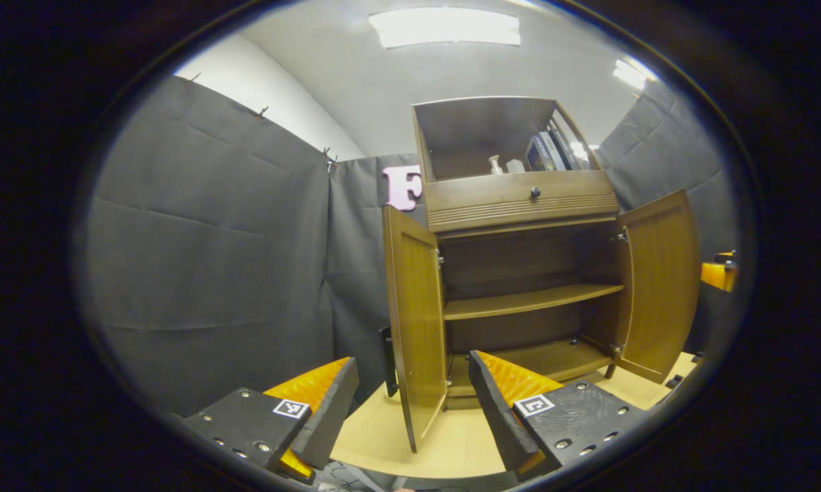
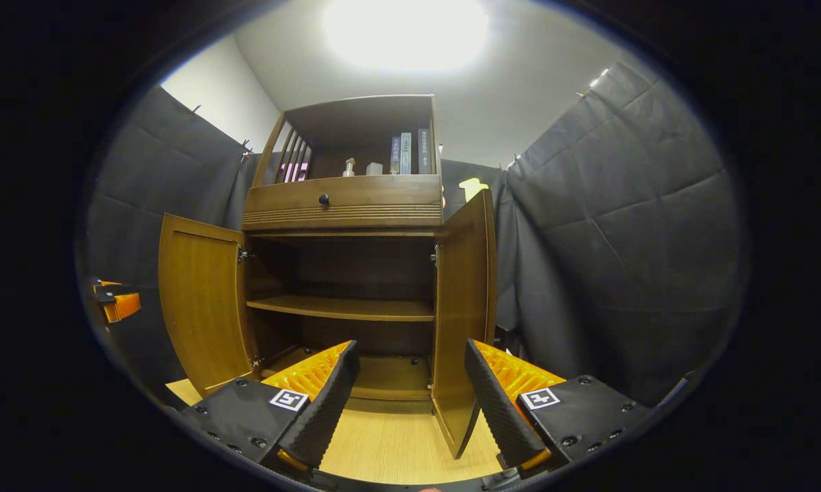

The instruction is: Open the right door of the double-door shoe cabinet with the right hand, and open the left door with the left hand.

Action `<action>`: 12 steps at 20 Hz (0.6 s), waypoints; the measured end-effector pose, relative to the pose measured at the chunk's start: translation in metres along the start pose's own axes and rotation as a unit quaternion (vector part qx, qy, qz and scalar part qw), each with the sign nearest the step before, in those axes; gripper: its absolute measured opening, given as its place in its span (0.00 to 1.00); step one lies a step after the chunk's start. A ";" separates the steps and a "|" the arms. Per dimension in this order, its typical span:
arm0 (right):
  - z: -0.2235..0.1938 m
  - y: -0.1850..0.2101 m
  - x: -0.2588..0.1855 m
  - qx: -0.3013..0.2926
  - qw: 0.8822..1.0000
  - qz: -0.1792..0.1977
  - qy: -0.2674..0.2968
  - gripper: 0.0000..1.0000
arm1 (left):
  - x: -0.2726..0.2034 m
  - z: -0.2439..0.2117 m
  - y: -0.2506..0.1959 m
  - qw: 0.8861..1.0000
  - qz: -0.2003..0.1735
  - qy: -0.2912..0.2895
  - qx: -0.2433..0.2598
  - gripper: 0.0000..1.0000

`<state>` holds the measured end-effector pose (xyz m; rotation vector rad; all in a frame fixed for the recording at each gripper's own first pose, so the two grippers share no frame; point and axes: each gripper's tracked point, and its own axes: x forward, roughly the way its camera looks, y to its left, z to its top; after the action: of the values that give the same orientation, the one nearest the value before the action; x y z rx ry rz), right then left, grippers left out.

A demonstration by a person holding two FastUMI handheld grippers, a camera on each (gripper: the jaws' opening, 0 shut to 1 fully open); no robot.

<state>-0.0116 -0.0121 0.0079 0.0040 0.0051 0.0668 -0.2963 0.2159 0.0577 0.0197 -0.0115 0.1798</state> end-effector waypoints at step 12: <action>-0.001 -0.004 0.005 0.004 1.000 -0.006 0.003 0.93 | 0.002 -0.002 -0.001 1.000 -0.009 0.002 -0.001 0.94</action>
<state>-0.0061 -0.0161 0.0064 0.0118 0.0109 0.0552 -0.2939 0.2158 0.0559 0.0183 -0.0074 0.1625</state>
